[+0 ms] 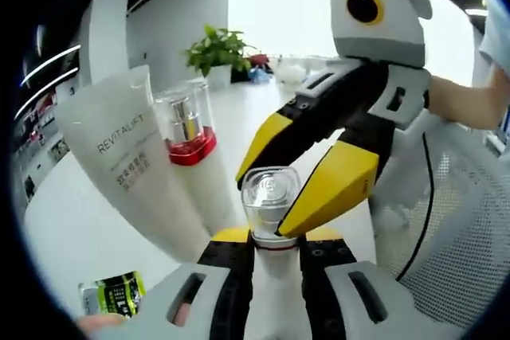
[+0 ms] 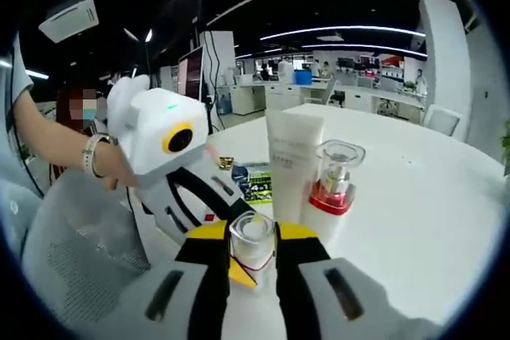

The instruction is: Arrange the skincare products in the storage area until every visible bottle or jar stands upright without overlapping.

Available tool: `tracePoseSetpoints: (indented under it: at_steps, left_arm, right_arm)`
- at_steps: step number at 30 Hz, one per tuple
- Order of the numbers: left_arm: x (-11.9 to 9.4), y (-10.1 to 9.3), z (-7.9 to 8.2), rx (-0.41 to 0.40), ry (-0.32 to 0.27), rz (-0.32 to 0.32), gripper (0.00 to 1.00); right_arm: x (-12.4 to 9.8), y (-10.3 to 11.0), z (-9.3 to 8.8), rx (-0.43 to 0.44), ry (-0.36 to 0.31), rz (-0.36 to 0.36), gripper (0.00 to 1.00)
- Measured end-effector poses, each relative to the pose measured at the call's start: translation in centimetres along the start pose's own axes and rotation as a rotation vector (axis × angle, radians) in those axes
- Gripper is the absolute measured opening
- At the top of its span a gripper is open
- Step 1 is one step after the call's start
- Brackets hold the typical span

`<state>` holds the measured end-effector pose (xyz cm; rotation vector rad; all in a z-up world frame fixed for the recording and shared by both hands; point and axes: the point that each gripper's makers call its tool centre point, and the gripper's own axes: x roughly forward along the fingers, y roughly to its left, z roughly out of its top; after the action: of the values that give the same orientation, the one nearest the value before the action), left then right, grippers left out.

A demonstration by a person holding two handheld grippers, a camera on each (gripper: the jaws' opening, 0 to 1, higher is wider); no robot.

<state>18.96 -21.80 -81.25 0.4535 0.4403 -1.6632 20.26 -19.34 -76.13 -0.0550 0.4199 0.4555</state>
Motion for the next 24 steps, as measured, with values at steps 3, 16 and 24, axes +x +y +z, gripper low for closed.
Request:
tracePoseSetpoints:
  at_steps: [3, 16, 24]
  left_arm:
    - [0.1, 0.2, -0.1, -0.018, 0.001, 0.009, 0.17]
    - [0.7, 0.8, -0.9, -0.007, 0.032, 0.036, 0.17]
    - [0.9, 0.8, -1.8, 0.022, 0.073, 0.040, 0.16]
  right_arm:
    - [0.1, -0.4, 0.0, 0.006, 0.002, -0.014, 0.20]
    - [-0.1, -1.2, -0.3, -0.019, 0.023, -0.055, 0.21]
    - [-0.2, -1.0, -0.3, -0.033, 0.028, -0.043, 0.21]
